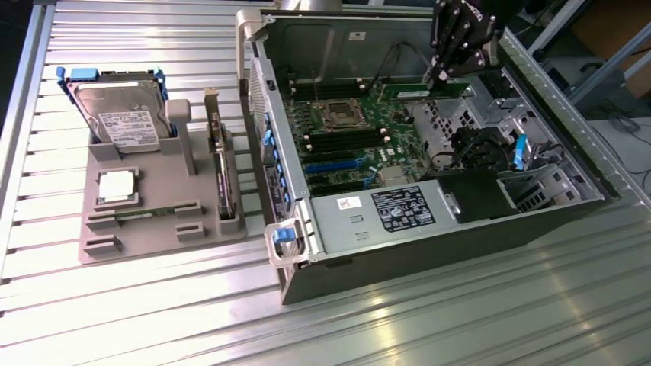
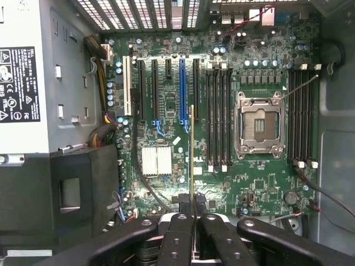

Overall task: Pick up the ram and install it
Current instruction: 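Insert the ram into the slot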

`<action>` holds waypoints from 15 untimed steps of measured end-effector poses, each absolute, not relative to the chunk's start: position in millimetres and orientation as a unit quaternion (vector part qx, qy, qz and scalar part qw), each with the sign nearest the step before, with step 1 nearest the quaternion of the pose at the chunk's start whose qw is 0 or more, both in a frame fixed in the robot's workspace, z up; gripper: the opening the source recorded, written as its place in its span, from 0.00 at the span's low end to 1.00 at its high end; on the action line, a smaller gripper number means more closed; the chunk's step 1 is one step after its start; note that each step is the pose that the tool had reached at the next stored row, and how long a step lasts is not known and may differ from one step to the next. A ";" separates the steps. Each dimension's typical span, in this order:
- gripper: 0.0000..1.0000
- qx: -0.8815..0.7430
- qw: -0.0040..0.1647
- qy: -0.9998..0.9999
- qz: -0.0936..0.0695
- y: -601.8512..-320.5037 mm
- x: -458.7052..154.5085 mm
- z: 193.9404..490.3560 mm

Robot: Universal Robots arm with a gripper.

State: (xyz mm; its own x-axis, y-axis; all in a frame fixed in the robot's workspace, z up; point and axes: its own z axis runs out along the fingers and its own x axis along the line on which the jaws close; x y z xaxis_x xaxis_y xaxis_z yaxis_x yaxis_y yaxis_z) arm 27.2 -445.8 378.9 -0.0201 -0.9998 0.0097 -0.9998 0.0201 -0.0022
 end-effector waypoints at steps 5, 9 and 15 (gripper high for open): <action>0.12 0.700 0.003 -0.714 0.004 -445.8 27.2 376.6; 0.12 0.700 0.003 -0.714 0.004 -445.8 27.2 374.9; 0.12 0.700 0.003 -0.714 0.004 -445.8 27.2 371.8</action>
State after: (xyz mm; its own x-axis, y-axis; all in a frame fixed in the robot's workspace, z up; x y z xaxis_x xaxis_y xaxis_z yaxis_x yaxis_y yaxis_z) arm 27.2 -445.8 371.8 -0.0201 -0.9998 0.0097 -0.9998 0.0201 -0.0022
